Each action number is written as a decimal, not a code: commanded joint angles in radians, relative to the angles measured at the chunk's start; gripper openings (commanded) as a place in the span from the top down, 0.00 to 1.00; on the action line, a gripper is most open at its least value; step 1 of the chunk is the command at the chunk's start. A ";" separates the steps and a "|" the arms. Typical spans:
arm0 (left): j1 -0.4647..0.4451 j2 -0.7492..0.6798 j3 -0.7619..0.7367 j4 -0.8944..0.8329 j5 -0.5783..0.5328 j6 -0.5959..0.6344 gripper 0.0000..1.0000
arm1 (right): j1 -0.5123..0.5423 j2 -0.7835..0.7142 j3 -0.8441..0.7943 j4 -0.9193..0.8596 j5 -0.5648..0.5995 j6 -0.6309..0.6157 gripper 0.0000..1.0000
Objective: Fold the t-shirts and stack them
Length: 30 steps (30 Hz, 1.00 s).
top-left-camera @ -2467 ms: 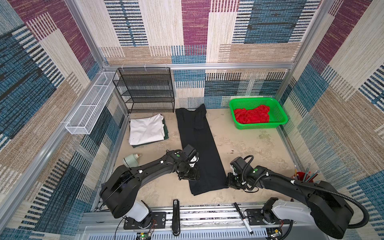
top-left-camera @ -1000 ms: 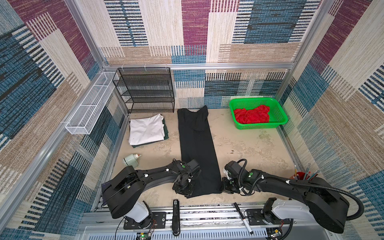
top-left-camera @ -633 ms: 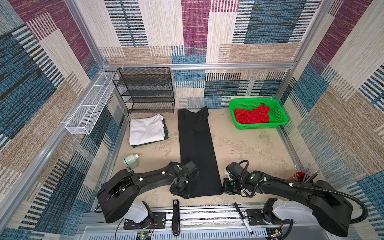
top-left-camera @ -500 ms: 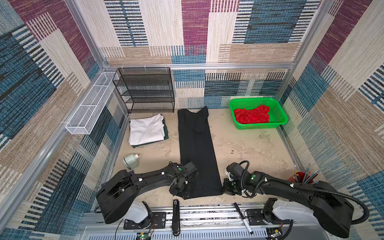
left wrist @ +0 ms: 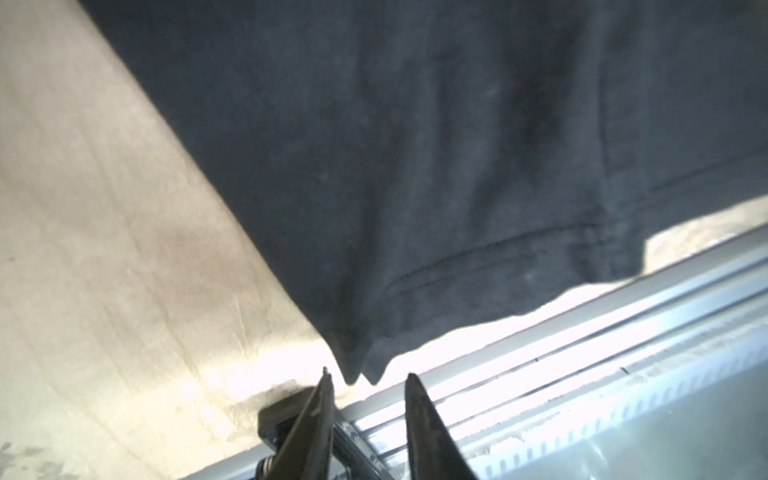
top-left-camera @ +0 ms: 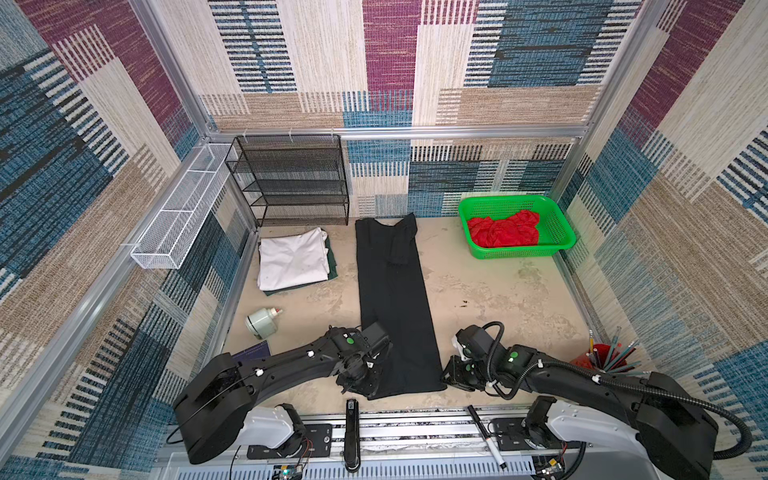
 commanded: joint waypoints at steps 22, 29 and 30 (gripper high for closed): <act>0.047 -0.013 -0.195 0.295 0.095 -0.233 0.74 | 0.001 0.092 0.000 0.060 -0.022 -0.037 1.00; 0.047 -0.071 -0.168 0.178 0.103 -0.187 1.00 | 0.001 0.002 -0.007 0.045 -0.019 -0.038 1.00; 0.047 -0.096 -0.163 0.153 0.108 -0.180 1.00 | 0.001 -0.032 -0.009 0.041 -0.026 -0.033 1.00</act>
